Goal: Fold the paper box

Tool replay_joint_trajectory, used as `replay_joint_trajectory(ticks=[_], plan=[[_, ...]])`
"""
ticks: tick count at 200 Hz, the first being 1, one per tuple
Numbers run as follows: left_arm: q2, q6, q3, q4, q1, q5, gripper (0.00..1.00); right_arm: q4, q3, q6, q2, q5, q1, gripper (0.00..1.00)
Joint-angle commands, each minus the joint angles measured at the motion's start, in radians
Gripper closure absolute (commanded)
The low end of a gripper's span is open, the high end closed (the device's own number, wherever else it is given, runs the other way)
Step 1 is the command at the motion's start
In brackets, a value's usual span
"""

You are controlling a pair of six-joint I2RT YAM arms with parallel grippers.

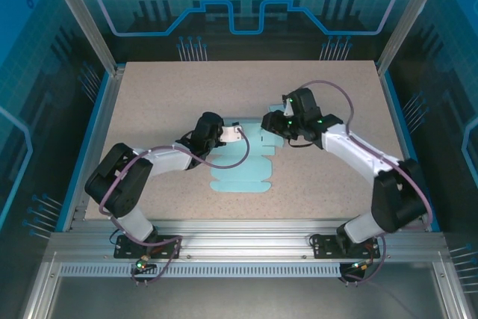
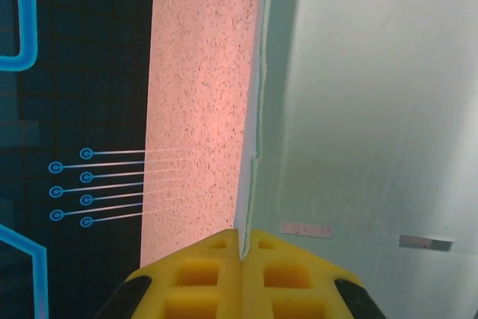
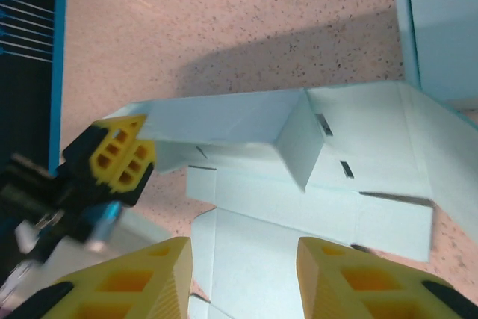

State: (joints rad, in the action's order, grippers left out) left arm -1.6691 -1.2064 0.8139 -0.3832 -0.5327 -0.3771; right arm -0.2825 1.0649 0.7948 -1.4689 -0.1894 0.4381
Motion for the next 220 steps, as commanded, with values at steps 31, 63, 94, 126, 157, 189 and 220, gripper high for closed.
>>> replay_joint_trajectory(ticks=[31,63,94,126,157,189,220], plan=[[0.011,-0.024,-0.025,-0.101,-0.026,-0.077,1.00,-0.104,-0.168,-0.028,0.209,0.117,0.000,0.63],[0.016,-0.042,-0.053,-0.189,-0.048,-0.103,1.00,-0.003,-0.337,-0.015,0.281,0.127,0.002,0.64],[0.016,-0.035,-0.079,-0.229,-0.059,-0.121,1.00,0.180,-0.435,-0.010,0.248,0.104,0.001,0.64],[0.019,-0.023,-0.104,-0.266,-0.061,-0.139,1.00,0.267,-0.399,-0.034,0.128,0.047,0.015,0.62],[0.051,0.007,-0.119,-0.269,-0.066,-0.124,1.00,0.255,-0.324,-0.066,0.036,0.070,0.020,0.60],[0.066,0.031,-0.120,-0.266,-0.067,-0.106,1.00,0.196,-0.253,-0.097,-0.036,0.148,0.014,0.57],[0.066,0.034,-0.119,-0.273,-0.067,-0.111,1.00,0.230,-0.234,-0.094,-0.099,0.152,0.004,0.56]])
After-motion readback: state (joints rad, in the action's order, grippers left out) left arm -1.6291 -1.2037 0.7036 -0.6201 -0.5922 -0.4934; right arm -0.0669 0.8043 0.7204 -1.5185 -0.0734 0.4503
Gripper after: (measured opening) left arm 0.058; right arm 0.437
